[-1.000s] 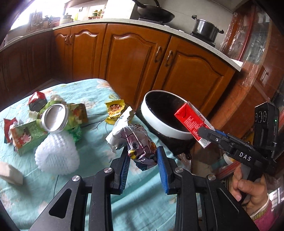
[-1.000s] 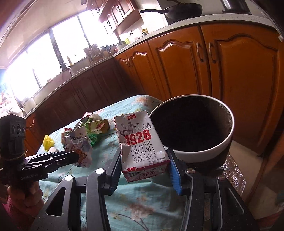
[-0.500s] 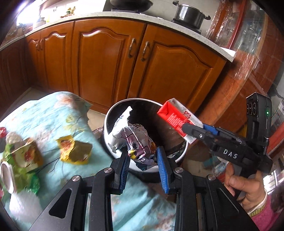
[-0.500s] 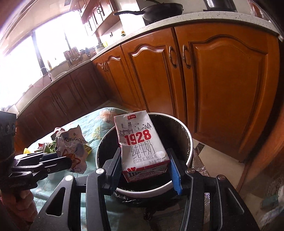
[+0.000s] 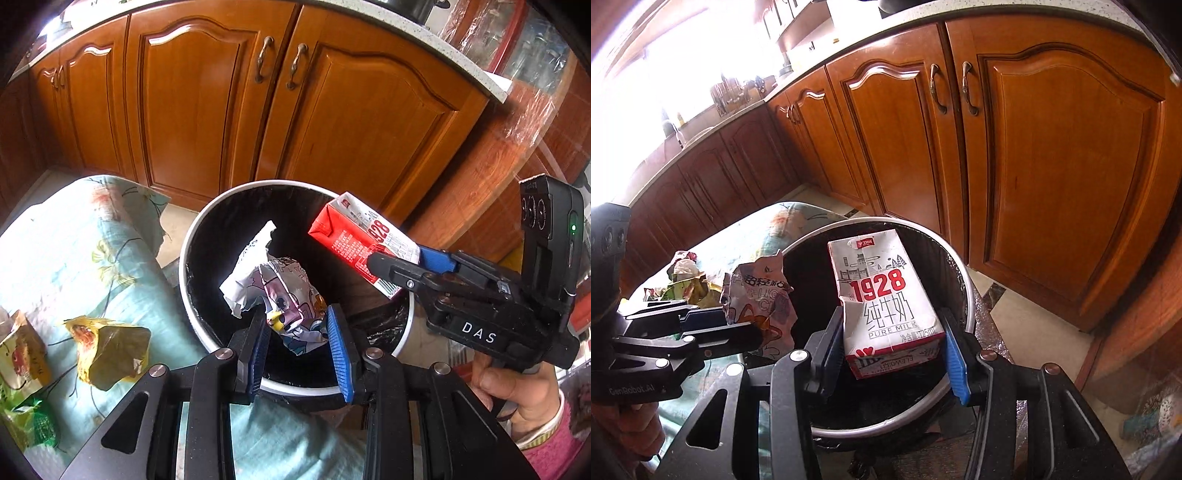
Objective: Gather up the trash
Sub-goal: 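Carry both items over the black bin and open both tools to drop them, then move both tools back over the table toward the remaining trash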
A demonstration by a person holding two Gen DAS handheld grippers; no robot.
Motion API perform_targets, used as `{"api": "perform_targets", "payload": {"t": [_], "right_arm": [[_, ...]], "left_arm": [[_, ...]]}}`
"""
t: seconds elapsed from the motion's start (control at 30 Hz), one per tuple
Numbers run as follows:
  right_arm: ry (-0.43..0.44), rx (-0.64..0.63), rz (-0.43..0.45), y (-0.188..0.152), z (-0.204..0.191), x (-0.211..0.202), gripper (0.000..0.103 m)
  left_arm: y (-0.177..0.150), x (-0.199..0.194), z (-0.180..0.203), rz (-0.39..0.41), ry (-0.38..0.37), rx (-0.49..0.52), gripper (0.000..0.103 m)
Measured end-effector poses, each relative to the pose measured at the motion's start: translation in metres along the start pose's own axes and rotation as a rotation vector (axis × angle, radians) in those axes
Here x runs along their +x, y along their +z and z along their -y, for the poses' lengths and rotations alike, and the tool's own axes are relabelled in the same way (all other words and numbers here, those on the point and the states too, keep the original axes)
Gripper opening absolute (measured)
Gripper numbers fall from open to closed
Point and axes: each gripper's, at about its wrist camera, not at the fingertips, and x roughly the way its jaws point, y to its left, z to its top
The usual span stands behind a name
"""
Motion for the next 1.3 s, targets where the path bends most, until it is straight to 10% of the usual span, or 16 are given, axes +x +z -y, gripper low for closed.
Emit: {"api": "perform_targets", "payload": {"t": [0.63,1.3], "right_arm": [[0.094,0.152,0.15,-0.015,0.001,-0.046,0.093],[0.303,0.027,0.142,-0.085,-0.132,-0.051,0.099]], "left_arm": [[-0.047,-0.043,-0.015,0.149,0.025,-0.089,0.067],[-0.2,-0.173,-0.068,0.262,0.228,-0.316,0.069]]}}
